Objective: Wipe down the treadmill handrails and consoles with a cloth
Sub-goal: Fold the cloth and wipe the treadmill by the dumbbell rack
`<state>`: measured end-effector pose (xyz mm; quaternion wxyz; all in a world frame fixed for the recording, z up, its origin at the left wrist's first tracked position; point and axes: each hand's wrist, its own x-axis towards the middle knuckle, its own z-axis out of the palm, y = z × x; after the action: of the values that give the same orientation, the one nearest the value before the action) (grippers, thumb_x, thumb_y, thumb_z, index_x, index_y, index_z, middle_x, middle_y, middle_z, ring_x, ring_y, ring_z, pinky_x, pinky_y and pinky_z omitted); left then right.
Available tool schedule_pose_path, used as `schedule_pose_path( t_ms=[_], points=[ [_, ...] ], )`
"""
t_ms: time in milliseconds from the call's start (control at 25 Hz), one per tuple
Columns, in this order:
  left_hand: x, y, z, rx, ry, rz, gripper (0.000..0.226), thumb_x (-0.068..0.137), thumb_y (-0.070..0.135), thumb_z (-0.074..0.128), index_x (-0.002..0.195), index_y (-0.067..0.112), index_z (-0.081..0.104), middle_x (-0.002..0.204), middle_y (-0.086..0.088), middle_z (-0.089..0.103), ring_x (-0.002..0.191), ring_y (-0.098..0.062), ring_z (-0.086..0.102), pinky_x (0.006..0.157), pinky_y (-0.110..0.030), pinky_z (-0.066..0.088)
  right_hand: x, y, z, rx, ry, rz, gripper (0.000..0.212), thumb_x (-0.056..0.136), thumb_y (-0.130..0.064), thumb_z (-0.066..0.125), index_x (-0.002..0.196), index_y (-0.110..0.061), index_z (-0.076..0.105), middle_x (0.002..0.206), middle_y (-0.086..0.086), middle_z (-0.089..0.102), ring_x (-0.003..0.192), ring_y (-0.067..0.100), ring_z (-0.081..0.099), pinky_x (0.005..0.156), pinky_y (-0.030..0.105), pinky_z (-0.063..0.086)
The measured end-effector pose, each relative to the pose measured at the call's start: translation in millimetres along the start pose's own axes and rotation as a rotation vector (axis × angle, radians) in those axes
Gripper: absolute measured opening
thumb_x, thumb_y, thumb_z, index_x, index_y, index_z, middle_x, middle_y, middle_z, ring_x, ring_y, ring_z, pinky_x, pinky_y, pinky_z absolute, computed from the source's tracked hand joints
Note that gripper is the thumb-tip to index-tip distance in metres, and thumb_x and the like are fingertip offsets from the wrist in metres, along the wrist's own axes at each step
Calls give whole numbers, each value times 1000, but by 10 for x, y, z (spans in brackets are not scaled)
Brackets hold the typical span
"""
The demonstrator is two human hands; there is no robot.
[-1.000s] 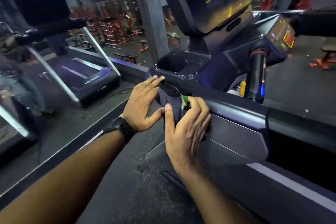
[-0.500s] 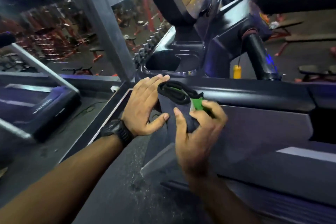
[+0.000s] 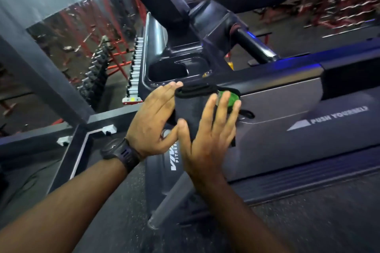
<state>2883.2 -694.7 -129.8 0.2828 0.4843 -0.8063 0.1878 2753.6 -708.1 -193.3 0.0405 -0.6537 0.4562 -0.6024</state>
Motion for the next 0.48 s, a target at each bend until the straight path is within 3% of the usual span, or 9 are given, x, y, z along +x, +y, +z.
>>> schedule_pose_path(
  t_ms=[120, 200, 320, 480],
  points=[
    [-53, -76, -56, -7, -56, 39, 70, 81, 27, 58, 138, -12, 45, 150, -25, 39, 143, -37, 34, 115, -56, 30, 87, 71, 112, -103, 104, -80, 51, 102, -47, 45, 151, -36, 32, 157, 13, 27, 146, 46, 26, 109, 52, 32],
    [-58, -79, -68, 11, -87, 59, 79, 74, 23, 64, 143, -8, 41, 154, -21, 35, 146, -34, 30, 118, -54, 25, 40, 135, 145, -90, 165, 23, 45, 104, -43, 43, 148, -35, 39, 159, 14, 27, 148, 45, 24, 114, 49, 27],
    [-65, -97, -99, 16, -102, 59, 91, 63, 14, 69, 146, -6, 38, 156, -18, 32, 148, -31, 27, 120, -55, 20, -168, -66, 264, 6, 136, 183, 53, 102, -41, 46, 152, -29, 32, 161, 20, 20, 150, 44, 16, 120, 48, 18],
    [-89, -171, -145, 3, -122, 94, 94, 60, 13, 73, 145, -7, 37, 157, -17, 32, 148, -31, 26, 118, -55, 23, -64, -31, 276, -94, 94, -15, 53, 102, -52, 38, 152, -37, 26, 161, 14, 20, 149, 42, 22, 112, 54, 26]
  ],
)
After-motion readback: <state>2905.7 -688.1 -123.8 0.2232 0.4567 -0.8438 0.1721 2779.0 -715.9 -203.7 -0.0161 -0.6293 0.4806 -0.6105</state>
